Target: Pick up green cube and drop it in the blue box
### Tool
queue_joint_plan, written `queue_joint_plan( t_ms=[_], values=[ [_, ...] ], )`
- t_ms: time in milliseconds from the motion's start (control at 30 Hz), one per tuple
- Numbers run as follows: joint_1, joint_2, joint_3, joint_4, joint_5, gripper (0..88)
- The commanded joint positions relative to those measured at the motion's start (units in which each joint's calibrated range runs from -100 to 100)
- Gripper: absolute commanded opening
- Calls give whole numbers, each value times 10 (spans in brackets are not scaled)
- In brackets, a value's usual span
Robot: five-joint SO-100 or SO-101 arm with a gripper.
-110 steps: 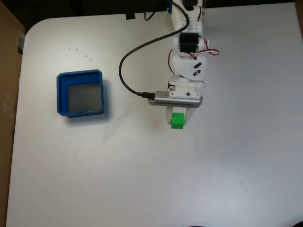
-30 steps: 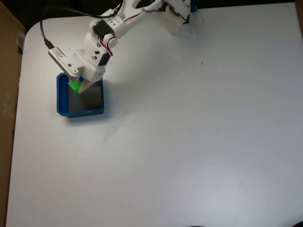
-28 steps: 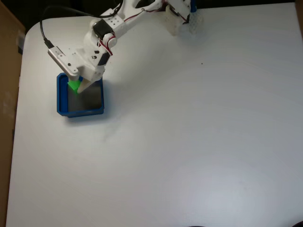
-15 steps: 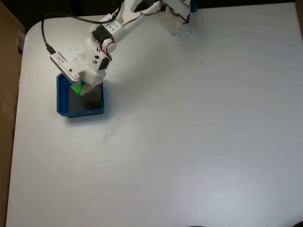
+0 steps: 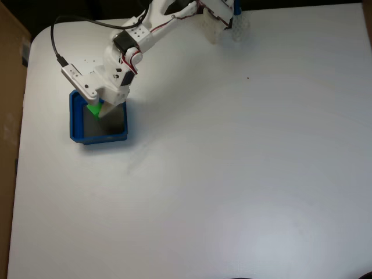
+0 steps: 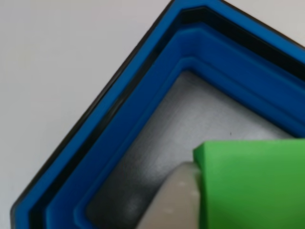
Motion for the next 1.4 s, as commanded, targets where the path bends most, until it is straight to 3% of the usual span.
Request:
queue_joint_plan(
  t_ms=[0,200,667,1367],
  values=[
    [5,-10,-33,-8,-1,86],
    [5,-11,-33,-8,-1,169],
    [7,-29,-29,-8,0,170],
    [6,-247,75,-7,1,170]
  ],
)
